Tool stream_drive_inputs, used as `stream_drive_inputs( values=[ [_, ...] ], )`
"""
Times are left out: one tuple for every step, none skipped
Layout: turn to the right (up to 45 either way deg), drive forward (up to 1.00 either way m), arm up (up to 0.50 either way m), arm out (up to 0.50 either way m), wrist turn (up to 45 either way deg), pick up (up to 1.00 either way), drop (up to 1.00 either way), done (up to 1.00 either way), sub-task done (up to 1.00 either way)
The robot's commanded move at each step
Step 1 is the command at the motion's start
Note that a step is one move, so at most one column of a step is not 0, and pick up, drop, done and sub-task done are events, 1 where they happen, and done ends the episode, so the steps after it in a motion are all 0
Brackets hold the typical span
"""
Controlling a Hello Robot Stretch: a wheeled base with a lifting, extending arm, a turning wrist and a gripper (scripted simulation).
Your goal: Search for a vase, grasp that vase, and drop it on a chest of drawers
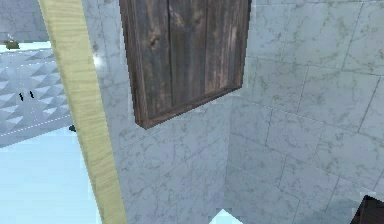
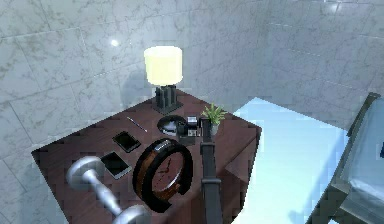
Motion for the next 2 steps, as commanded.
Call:
stream_drive_inputs(
  values=[
    [0.0,0.00,0.10,0.00,0.0,0.00,0.00,0.00,0.00],
    [0.0,0.00,0.20,0.00,0.0,0.00,0.00,0.00,0.00]
  ],
)
